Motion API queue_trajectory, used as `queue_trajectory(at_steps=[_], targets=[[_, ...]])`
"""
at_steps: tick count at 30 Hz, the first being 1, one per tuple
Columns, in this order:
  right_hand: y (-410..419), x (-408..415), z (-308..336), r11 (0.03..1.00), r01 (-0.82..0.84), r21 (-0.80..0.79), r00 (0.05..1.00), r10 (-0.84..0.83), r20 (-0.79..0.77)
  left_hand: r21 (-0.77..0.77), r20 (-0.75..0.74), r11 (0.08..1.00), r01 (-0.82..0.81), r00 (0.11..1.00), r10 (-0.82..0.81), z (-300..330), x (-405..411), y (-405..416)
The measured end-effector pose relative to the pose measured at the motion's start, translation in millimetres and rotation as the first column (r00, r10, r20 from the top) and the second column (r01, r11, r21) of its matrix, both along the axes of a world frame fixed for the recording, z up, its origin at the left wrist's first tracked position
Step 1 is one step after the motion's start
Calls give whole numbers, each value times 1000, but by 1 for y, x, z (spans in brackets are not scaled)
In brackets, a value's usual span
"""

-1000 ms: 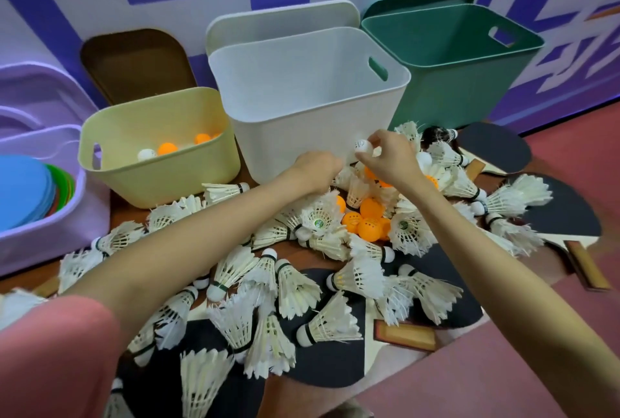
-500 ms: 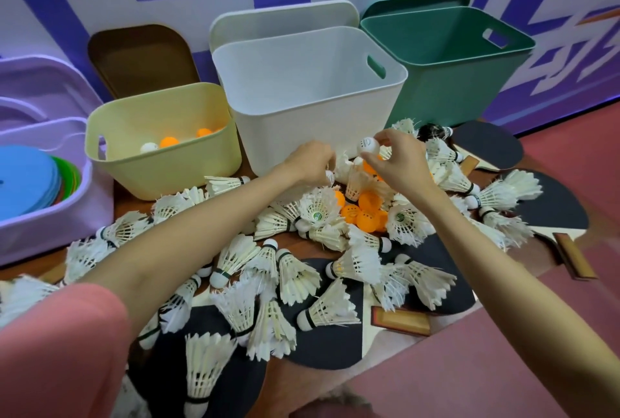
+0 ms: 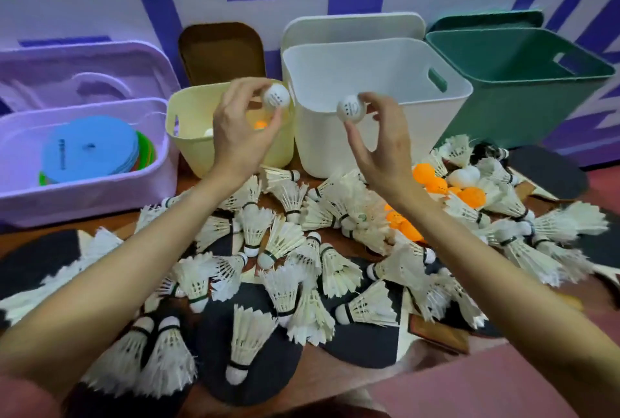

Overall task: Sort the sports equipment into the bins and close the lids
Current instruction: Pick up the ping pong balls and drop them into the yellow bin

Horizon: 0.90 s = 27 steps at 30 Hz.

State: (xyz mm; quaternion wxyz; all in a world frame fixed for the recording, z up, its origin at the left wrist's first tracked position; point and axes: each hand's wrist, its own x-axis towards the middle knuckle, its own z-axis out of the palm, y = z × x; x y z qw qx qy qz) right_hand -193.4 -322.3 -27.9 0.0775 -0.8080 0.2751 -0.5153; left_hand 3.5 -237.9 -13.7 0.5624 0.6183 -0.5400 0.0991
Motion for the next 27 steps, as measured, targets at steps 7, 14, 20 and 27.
queue_trajectory(at_steps=[7, 14, 20, 27], targets=[[-18, 108, 18, 999, -49, 7, 980, 49, -193, 336, -197, 933, -129, 959, 203, -2, 93, -15], [-25, 128, 14, 1000, -13, 26, 958, 20, -286, 408, -129, 903, -139, 970, 208, -15, 104, -24], [-11, 63, 14, 998, -50, -32, 968, 40, -249, 239, 14, 971, -25, 1000, 23, -19, 45, -5], [-22, -46, -3, 974, 141, 179, 949, -82, -304, 419, 44, 841, 343, 917, -396, -20, -46, -1]])
